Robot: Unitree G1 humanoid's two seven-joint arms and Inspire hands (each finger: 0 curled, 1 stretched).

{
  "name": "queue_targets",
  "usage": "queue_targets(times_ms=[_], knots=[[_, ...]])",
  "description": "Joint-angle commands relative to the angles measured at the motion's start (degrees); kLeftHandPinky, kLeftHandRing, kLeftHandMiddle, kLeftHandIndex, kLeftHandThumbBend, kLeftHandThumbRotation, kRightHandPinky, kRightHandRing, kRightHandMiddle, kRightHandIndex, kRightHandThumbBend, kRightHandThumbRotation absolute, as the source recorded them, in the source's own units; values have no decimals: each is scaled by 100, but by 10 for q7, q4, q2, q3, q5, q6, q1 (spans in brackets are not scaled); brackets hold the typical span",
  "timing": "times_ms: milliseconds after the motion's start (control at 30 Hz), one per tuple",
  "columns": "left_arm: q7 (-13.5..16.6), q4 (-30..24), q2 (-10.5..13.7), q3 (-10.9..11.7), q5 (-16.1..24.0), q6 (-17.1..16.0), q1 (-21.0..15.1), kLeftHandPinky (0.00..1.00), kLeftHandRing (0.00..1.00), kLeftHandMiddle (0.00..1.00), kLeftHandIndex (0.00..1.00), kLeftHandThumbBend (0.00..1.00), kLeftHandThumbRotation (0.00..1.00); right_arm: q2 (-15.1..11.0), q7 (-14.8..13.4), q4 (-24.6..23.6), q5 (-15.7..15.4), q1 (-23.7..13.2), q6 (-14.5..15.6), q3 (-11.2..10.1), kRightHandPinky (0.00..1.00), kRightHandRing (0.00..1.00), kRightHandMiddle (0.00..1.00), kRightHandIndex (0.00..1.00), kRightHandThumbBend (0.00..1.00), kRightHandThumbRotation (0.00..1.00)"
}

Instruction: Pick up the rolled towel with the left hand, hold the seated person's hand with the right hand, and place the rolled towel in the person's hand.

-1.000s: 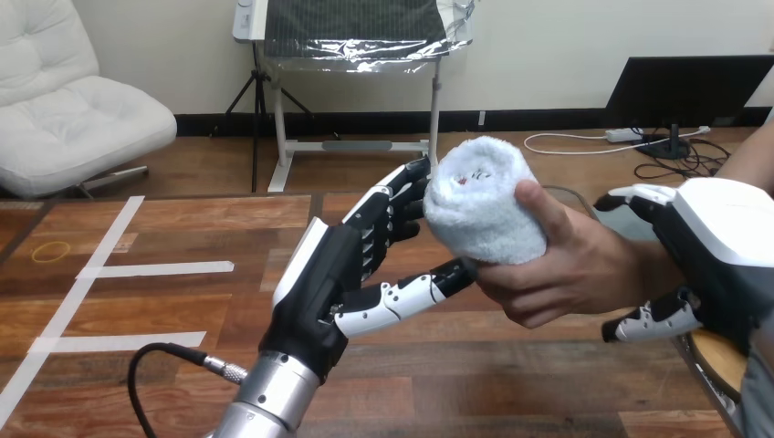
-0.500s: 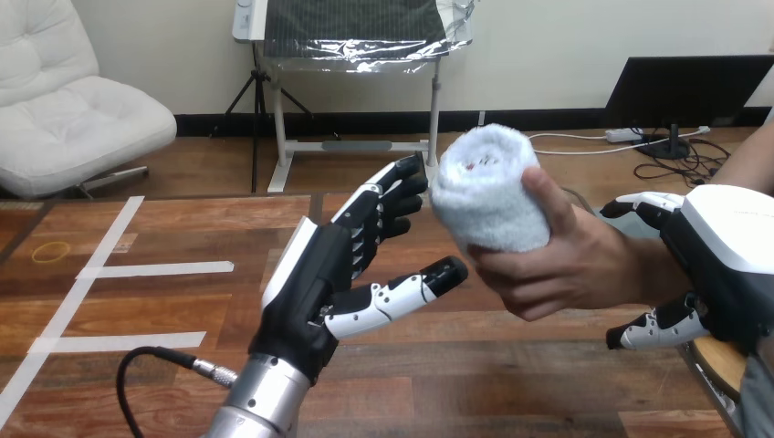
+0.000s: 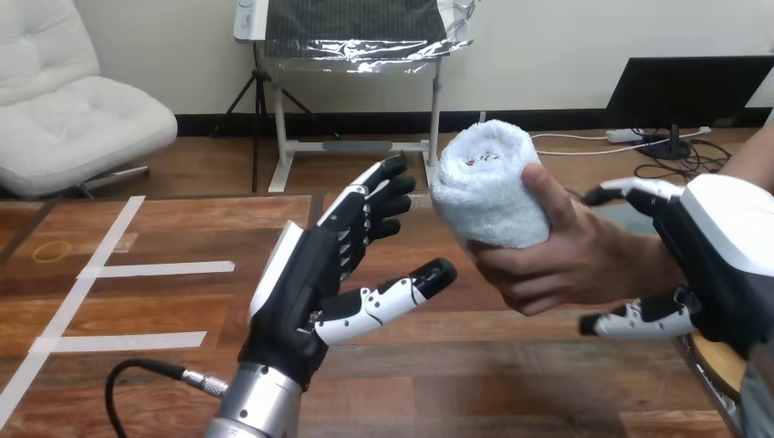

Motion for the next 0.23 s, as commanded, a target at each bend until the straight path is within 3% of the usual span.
queue_targets(times_ms=[0,200], knots=[[12,-27,-9,9,3,-37,-4,84,85,87,89,65,32,53,-59,-41,0,-2,-27,8,66,81,83,76,77,0],[19,-30,-11,10,-2,-51,8,84,85,86,89,62,35,104,-112,-46,-4,13,-58,36,61,77,81,73,69,0]])
